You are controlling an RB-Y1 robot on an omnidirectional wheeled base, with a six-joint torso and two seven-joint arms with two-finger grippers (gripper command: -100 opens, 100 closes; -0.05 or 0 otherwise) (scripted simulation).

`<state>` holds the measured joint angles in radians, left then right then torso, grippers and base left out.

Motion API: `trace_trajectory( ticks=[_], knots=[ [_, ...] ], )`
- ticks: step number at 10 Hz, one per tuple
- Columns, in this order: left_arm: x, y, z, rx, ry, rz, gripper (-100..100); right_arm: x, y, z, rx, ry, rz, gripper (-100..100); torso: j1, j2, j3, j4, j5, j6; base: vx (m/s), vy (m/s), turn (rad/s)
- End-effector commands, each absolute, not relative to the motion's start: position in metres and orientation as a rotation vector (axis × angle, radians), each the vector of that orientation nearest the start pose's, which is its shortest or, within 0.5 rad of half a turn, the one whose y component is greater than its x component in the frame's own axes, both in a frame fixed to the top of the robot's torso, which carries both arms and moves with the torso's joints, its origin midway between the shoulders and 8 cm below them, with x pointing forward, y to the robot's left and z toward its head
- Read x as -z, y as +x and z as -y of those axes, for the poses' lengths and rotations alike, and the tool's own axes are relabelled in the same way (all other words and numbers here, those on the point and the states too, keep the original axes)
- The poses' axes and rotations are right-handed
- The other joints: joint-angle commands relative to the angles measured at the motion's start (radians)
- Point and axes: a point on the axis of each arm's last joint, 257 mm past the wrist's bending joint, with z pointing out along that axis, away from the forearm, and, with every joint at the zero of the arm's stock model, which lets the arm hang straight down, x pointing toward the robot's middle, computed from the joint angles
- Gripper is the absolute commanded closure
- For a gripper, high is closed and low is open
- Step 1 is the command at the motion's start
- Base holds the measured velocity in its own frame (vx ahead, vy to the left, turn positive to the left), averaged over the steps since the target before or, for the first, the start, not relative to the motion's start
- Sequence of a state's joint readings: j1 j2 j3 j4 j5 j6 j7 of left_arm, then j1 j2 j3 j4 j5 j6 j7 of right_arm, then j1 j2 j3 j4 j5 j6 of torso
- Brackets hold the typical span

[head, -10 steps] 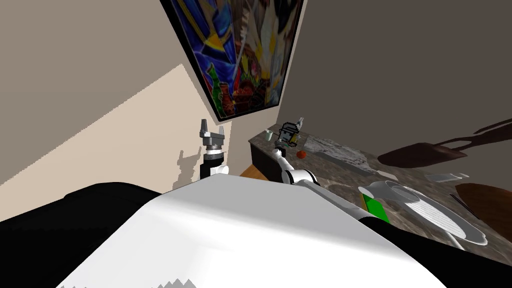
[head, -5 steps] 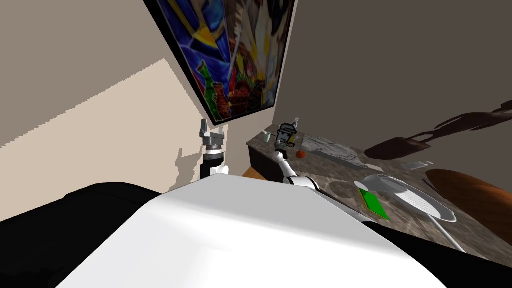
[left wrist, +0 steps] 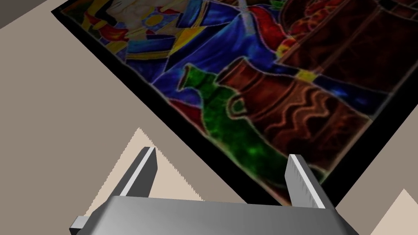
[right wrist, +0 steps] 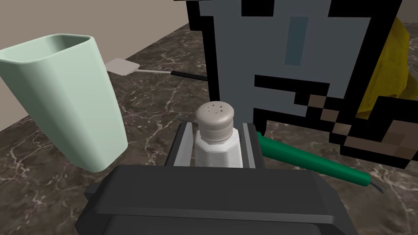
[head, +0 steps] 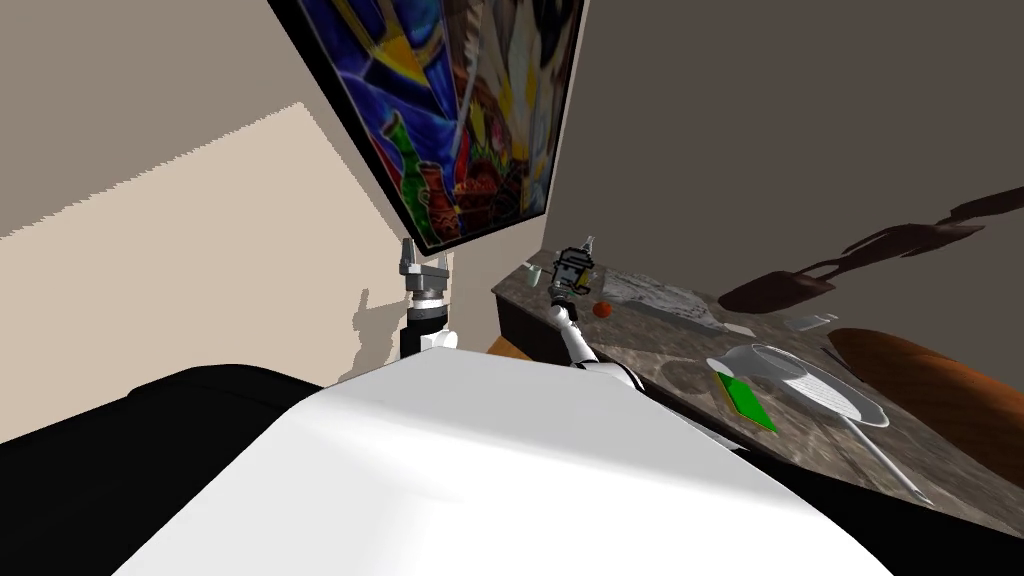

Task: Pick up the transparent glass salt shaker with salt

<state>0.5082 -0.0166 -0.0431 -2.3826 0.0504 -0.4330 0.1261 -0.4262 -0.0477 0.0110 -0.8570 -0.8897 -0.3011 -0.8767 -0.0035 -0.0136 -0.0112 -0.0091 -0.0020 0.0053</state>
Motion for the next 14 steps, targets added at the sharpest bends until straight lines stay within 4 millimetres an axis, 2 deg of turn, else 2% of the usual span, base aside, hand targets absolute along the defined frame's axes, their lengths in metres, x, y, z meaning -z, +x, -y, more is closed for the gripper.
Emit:
trace_trajectory(
  ticks=[1,2,4,5,7,8,10,11,12,13,14],
  knots=[
    [-0.054,0.334,-0.272,1.5,-0.727,-0.512,0,0.308,0.613,0.219,2.079,-2.361,-0.157,100,0.0,0.0,0.0,0.0,0.0,0.0,0.043,0.053,-0.195],
    [-0.054,0.334,-0.272,1.5,-0.727,-0.512,0,0.312,0.61,0.221,2.073,-2.366,-0.16,100,0.0,0.0,-0.001,-0.002,0.0,0.003,0.062,0.075,-0.154],
    [-0.054,0.334,-0.272,1.5,-0.727,-0.512,0,0.291,0.615,0.219,2.115,-2.317,-0.161,100,-0.002,0.0,-0.003,-0.005,-0.001,0.002,0.014,0.022,0.006],
    [-0.054,0.334,-0.272,1.5,-0.727,-0.512,0,0.307,0.603,0.214,2.062,-2.344,-0.113,100,-0.004,0.001,-0.002,-0.004,-0.002,0.002,0.041,0.055,-0.238],
    [-0.054,0.334,-0.272,1.5,-0.727,-0.512,0,0.292,0.605,0.213,2.096,-2.307,-0.116,100,-0.001,-0.001,-0.003,-0.005,-0.001,0.003,0.037,0.061,-0.077],
    [-0.054,0.334,-0.272,1.5,-0.727,-0.512,0,0.31,0.592,0.207,2.036,-2.34,-0.067,100,-0.002,-0.001,-0.002,-0.004,-0.001,0.001,0.053,0.063,-0.175],
    [-0.054,0.334,-0.272,1.5,-0.727,-0.512,0,0.292,0.594,0.207,2.074,-2.298,-0.07,100,0.0,-0.001,-0.003,-0.005,-0.001,0.002,0.032,0.062,-0.091],
    [-0.054,0.334,-0.272,1.5,-0.727,-0.512,0,0.309,0.58,0.201,2.014,-2.331,-0.023,100,-0.001,0.0,-0.002,-0.004,-0.001,0.001,0.045,0.072,-0.244],
    [-0.054,0.334,-0.272,1.5,-0.727,-0.512,0,0.298,0.581,0.201,2.039,-2.306,-0.026,100,-0.001,-0.001,-0.003,-0.005,-0.001,0.004,0.044,0.083,-0.167],
    [-0.054,0.334,-0.272,1.5,-0.727,-0.512,0,0.313,0.568,0.194,1.98,-2.335,0.021,100,0.0,-0.001,-0.003,-0.005,-0.001,0.002,0.083,0.103,-0.225],
    [-0.054,0.334,-0.272,1.5,-0.727,-0.512,0,0.307,0.566,0.195,1.994,-2.322,0.016,100,0.001,-0.002,-0.005,-0.008,-0.001,0.004,0.069,0.099,-0.131]
  ],
)
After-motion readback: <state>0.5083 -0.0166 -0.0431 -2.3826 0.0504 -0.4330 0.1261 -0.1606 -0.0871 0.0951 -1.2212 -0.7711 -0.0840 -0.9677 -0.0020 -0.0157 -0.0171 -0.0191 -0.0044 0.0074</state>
